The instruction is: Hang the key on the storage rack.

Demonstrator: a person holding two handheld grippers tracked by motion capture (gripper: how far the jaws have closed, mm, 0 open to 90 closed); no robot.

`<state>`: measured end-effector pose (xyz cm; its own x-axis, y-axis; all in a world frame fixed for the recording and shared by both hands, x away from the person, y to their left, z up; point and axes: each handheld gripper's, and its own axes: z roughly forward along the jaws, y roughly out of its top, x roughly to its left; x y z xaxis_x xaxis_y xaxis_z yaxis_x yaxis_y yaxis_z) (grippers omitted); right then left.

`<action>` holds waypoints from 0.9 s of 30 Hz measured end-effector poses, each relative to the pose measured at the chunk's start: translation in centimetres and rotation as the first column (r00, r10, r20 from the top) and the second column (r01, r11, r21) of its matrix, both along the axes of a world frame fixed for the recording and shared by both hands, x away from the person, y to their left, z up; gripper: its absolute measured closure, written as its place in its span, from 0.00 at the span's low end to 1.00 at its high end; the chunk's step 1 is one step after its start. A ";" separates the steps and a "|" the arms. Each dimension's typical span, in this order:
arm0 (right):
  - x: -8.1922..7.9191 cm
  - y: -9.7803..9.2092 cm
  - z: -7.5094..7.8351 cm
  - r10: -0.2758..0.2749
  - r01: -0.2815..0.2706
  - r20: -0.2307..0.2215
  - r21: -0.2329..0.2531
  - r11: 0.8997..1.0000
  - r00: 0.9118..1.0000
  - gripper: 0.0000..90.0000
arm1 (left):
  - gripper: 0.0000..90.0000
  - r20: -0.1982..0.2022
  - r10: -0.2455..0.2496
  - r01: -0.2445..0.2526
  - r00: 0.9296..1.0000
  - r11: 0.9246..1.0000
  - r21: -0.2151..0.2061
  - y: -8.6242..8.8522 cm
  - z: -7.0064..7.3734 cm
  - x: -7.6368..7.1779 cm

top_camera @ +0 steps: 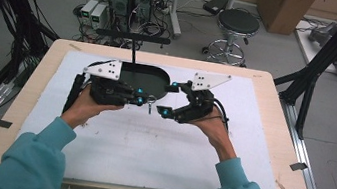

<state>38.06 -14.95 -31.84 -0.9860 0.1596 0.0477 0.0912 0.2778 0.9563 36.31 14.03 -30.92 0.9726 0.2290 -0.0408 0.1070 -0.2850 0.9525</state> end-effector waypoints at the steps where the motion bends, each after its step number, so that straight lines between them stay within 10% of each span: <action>1: -0.1 -0.3 -0.1 -0.025 0.024 0.005 0.010 1.000 1.000 0.07 | 0.98 -0.001 0.013 -0.013 1.000 1.000 -0.004 0.2 0.1 0.0; 14: -2.0 -6.7 -2.1 -0.269 0.266 0.029 0.087 0.960 0.963 0.01 | 0.98 0.042 0.093 -0.096 0.995 0.990 0.100 3.4 3.1 1.7; 27: -5.2 -12.1 -5.3 -0.476 0.467 0.046 0.137 0.874 0.878 0.01 | 0.98 0.074 0.158 -0.171 0.985 0.955 0.242 6.0 5.8 4.2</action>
<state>32.88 -27.08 -37.13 -0.7963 0.6045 0.0238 0.1089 0.1046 0.9885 40.53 20.07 -25.14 0.9198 0.3824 0.0878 0.1235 -0.4946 0.8603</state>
